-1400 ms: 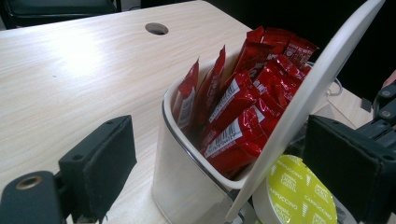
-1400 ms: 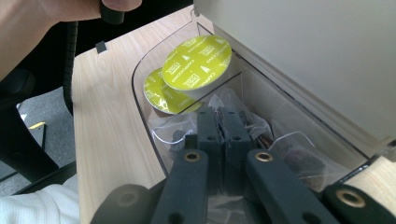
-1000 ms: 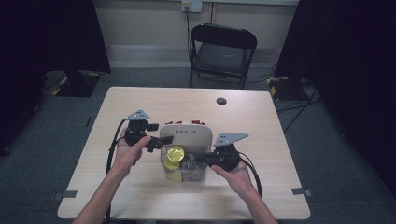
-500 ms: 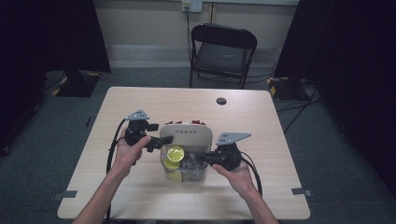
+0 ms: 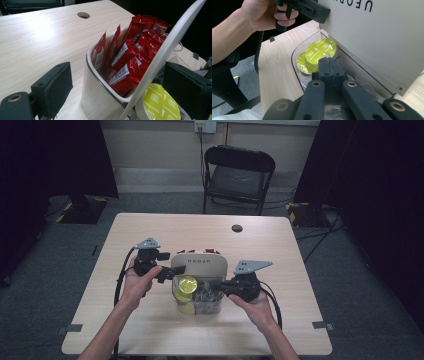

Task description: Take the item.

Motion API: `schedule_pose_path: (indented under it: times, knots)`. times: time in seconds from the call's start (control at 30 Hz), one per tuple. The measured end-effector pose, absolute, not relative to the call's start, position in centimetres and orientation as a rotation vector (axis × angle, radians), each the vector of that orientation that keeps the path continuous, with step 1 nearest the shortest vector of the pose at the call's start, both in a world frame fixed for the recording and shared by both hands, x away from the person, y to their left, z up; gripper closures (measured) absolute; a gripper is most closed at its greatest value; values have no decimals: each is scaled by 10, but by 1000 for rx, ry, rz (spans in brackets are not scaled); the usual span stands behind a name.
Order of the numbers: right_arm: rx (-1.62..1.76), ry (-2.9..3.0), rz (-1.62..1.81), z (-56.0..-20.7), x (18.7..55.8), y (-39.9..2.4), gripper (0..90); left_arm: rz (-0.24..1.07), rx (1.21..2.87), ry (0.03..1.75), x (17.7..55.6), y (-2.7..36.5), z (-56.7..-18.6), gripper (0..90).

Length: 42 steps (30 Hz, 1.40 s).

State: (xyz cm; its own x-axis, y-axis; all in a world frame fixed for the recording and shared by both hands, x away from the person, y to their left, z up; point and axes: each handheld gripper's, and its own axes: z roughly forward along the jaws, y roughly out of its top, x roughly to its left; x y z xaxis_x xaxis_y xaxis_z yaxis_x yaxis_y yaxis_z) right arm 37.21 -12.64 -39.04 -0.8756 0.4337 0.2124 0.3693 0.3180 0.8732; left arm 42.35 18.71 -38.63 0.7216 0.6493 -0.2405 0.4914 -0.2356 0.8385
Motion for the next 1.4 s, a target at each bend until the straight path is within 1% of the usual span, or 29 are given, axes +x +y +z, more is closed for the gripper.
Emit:
schedule_pose_path:
  times: [0.7, 1.13, 1.4]
  knots:
    - [780, 2443, 1682, -378, 369, -142, 900, 187, 1905, 882, 425, 187, -387, 87]
    - [793, 2354, 1726, -360, 367, -166, 900, 182, 1900, 876, 425, 187, -389, 83]
    - [818, 2310, 1733, -356, 369, -180, 900, 179, 1896, 880, 425, 187, -389, 80]
